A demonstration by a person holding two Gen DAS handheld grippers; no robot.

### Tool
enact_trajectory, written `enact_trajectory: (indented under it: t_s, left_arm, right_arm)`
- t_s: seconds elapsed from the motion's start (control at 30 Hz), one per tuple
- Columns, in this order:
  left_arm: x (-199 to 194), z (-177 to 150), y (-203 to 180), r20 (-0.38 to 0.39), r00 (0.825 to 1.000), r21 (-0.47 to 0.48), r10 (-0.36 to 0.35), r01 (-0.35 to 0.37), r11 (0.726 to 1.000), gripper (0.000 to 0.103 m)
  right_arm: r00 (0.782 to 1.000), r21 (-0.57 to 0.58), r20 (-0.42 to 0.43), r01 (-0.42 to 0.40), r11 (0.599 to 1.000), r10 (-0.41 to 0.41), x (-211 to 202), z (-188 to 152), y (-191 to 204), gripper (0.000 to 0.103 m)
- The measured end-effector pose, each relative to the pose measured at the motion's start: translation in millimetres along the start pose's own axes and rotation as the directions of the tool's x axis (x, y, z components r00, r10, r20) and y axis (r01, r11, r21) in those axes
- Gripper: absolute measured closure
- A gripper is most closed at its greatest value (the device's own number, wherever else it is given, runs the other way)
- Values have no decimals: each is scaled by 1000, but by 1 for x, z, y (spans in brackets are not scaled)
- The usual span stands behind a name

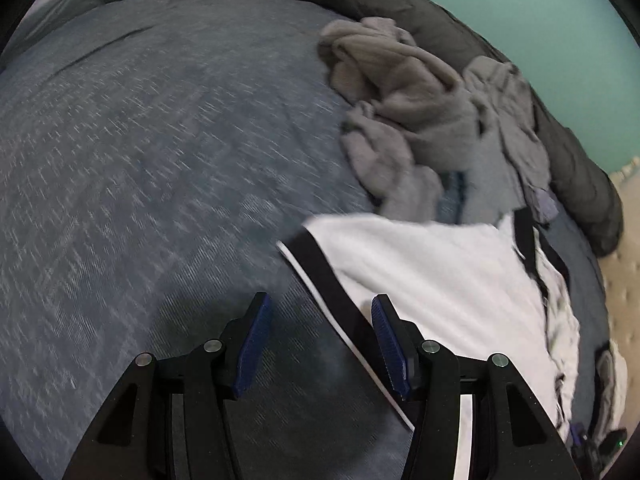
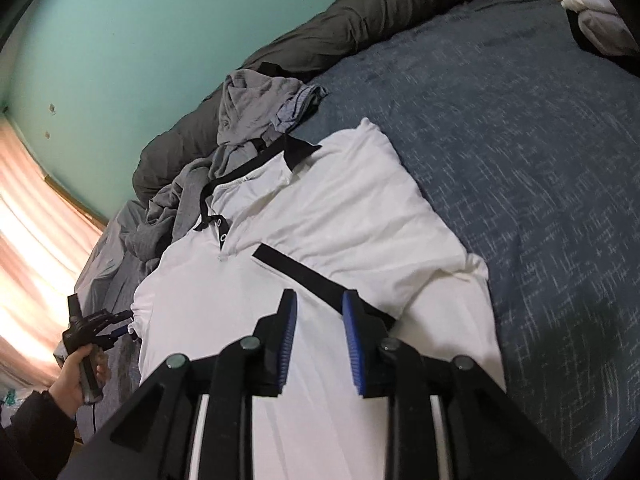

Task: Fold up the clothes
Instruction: 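Grasp the other black-cuffed sleeve with the left gripper and fold it across the shirt front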

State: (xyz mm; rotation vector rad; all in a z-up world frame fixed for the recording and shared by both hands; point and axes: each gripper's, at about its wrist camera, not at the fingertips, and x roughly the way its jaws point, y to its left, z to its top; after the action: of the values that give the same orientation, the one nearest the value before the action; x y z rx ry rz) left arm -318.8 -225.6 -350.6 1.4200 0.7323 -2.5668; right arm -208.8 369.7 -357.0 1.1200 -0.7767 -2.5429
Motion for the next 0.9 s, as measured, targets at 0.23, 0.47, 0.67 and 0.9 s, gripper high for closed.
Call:
enact_trajectory:
  t_s: [0.23,0.47,0.67,0.9]
  left_arm:
    - [11,13,7,37,999,-6,12,-12,1000,51]
    - [10,11,0,57,998,42,-7,5,999,92]
    - [-19,7,-26,126,992,125,-1,-15,992,95]
    - [-40,0,-108,141,988,292,-62,18,956,95]
  right_arm:
    - [998,29,-3,-55,998,56,0,2,-1,79]
    - [998,26,-3,-56,998,56,0,2,0,79]
    - [998,39,-4,-59,998,59,0,3,-2,79]
    - [997,49,4,-74,996,74,-4,5,-2,79]
